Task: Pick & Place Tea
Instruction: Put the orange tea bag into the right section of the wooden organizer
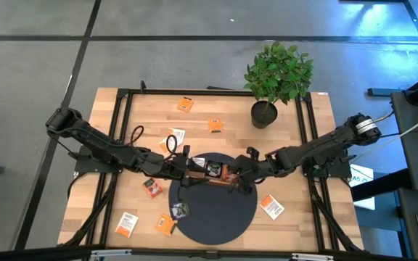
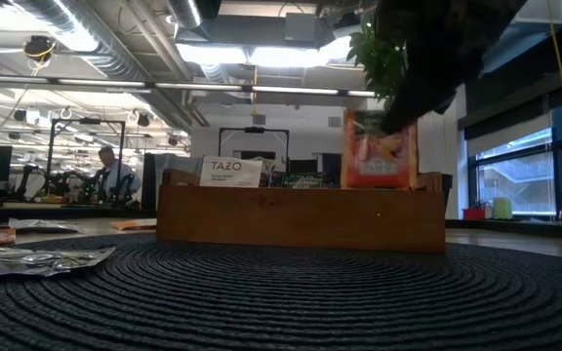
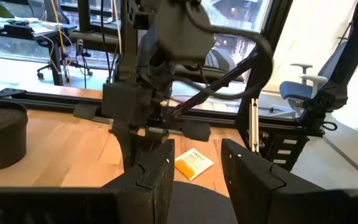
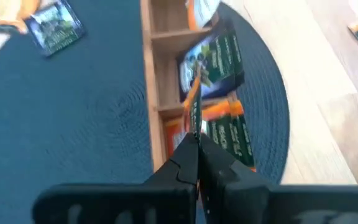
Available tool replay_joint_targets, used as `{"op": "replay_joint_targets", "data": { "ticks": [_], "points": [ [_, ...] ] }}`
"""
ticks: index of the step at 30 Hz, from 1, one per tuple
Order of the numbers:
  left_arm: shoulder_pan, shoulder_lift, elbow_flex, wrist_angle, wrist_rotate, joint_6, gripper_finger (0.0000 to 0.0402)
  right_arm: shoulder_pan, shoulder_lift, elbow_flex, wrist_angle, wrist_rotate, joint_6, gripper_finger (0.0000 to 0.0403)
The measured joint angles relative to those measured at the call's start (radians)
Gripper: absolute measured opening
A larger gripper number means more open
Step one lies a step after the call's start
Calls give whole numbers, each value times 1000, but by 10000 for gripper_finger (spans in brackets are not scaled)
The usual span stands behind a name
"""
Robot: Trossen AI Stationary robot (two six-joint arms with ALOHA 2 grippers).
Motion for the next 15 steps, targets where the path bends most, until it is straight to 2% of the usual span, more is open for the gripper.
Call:
{"op": "replay_joint_targets", "data": {
  "ticks": [15],
  "points": [
    [0, 0, 0, -37, 0, 1, 128, -12, 0, -123, 178, -54, 8, 5]
  ]
}}
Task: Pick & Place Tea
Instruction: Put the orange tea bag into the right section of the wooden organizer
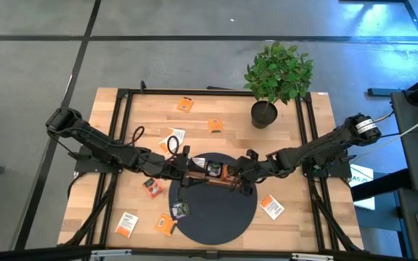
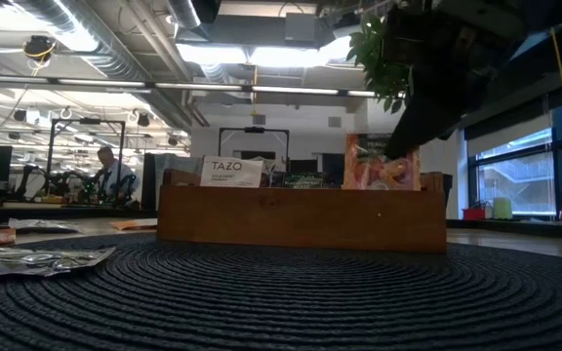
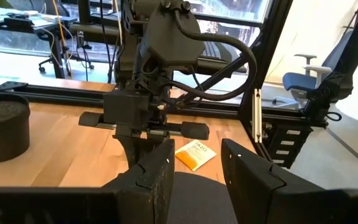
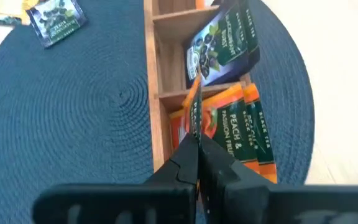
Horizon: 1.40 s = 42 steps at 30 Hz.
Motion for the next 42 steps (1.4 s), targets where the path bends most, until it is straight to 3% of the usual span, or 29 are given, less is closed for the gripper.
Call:
{"op": "replay_joint_targets", "data": {
  "ticks": [21, 34, 42],
  "points": [
    [2, 0, 0, -3, -19, 3, 128, 0, 2, -2, -4, 0, -7, 5],
    [2, 0, 0, -3, -19, 2, 128, 0, 117, 1, 65, -45, -5, 6],
    [2, 0, 0, -3, -18, 2, 128, 0, 117, 1, 72, -42, -58, 35]
  ]
}}
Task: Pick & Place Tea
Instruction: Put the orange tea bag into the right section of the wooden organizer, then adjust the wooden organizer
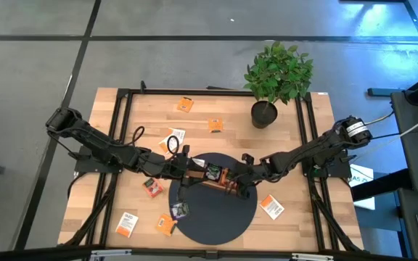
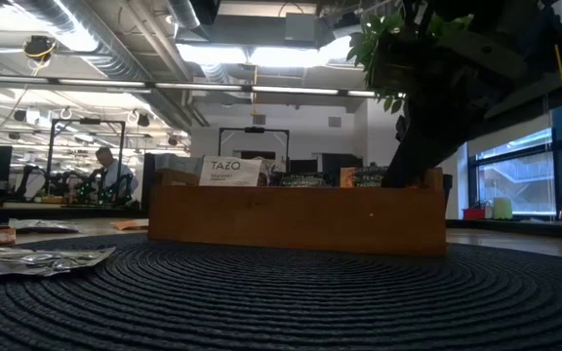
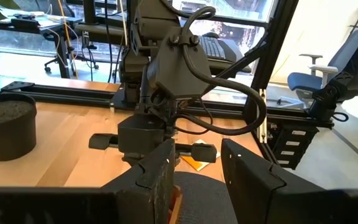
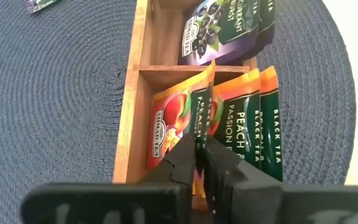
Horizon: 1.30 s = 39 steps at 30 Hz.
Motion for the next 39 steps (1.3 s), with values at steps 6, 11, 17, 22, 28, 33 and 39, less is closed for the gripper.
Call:
{"op": "replay_joint_targets", "data": {
  "ticks": [6, 11, 17, 22, 28, 33, 39],
  "points": [
    [0, 0, 0, 0, 0, 0, 128, 0, 2, 25, -23, -3, 6, 76],
    [0, 0, 0, 0, 0, 0, 128, 0, 2, 89, -135, -14, -21, 94],
    [0, 0, 0, 0, 0, 0, 128, 0, 2, 192, -410, 34, -22, 96],
    [0, 0, 0, -20, 0, 0, 128, 0, 2, 269, -499, 80, -23, 96],
    [-7, -2, 0, -99, 64, -75, 128, 0, 1, 347, -484, 80, -24, 97],
    [-47, -3, 0, -172, 126, -110, 128, 0, 3, 358, -318, 80, -22, 97],
    [-114, -4, 0, -370, 165, -302, 128, 1, 31, 358, -126, 44, -13, 97]
  ]
}}
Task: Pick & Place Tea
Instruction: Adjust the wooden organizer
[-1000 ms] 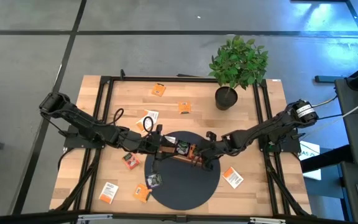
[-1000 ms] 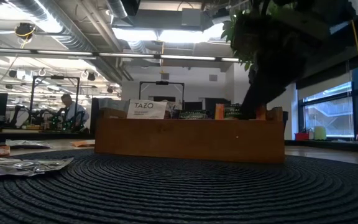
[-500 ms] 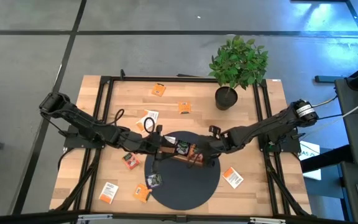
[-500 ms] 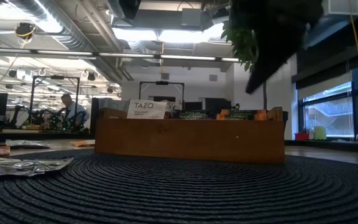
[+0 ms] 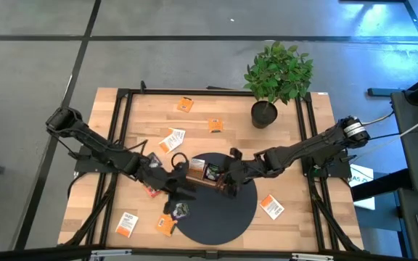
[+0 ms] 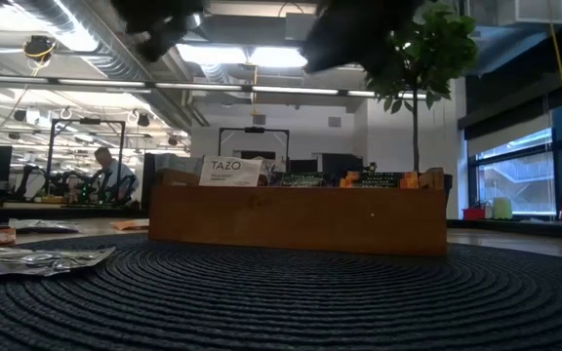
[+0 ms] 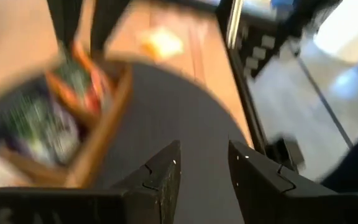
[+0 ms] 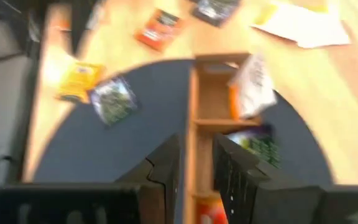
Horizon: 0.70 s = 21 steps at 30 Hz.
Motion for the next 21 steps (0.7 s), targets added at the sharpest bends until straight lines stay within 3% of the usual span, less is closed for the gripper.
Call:
{"op": "replay_joint_targets", "data": {
  "ticks": [6, 13, 18, 21],
  "points": [
    [-105, 0, 0, -218, -2, -187, 128, 1, 62, 1, 157, -114, 24, 97],
    [-222, 0, 0, -267, -89, -350, 128, 12, 135, 1, 270, -236, 151, 97],
    [-261, 5, 0, -265, -157, -403, 128, 83, 182, 2, 222, -248, 234, 97],
    [-267, 14, 0, -262, -182, -402, 128, 119, 217, 1, 144, -190, 309, 97]
  ]
}}
